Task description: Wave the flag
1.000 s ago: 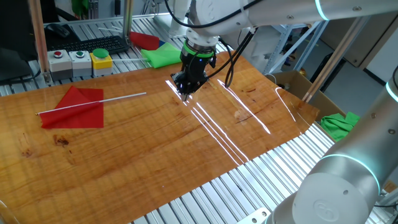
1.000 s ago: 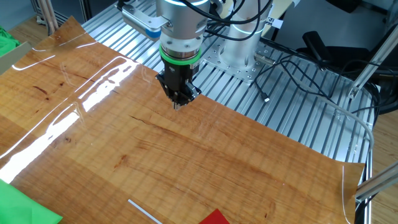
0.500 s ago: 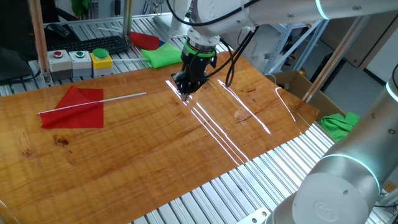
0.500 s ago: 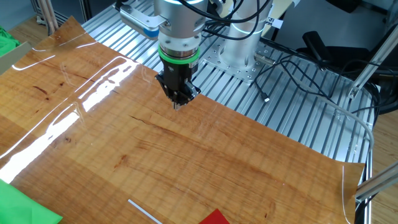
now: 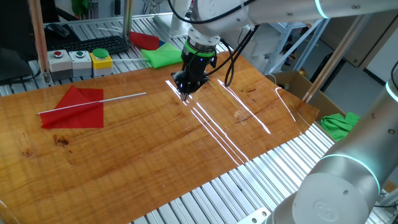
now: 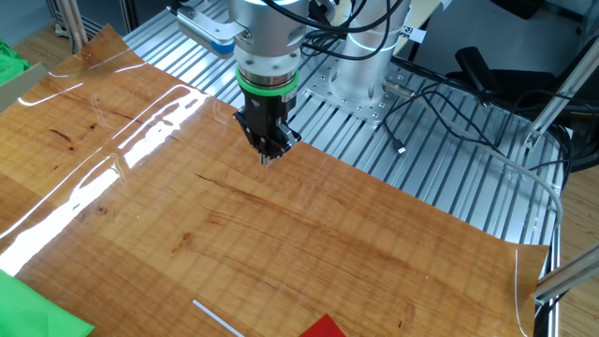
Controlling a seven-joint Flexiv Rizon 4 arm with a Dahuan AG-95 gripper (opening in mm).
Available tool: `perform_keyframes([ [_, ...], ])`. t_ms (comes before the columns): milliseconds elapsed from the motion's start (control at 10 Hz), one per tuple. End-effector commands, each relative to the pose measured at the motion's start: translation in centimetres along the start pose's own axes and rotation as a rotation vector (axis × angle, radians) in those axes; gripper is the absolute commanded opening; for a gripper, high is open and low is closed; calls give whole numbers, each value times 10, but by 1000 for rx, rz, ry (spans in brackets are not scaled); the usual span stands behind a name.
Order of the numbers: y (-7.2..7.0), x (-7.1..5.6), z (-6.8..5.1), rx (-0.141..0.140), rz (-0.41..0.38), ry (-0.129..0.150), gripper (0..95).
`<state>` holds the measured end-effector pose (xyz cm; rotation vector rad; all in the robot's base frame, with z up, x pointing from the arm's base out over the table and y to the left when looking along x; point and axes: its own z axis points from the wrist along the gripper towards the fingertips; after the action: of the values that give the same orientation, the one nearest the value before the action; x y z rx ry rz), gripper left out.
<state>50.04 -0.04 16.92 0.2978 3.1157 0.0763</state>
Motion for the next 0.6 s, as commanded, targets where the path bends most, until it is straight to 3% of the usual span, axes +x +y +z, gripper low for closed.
perform_keyframes([
  [100, 0, 0, -1, 2, -2, 2, 0],
  [600, 0, 0, -1, 2, 32, 6, 0],
])
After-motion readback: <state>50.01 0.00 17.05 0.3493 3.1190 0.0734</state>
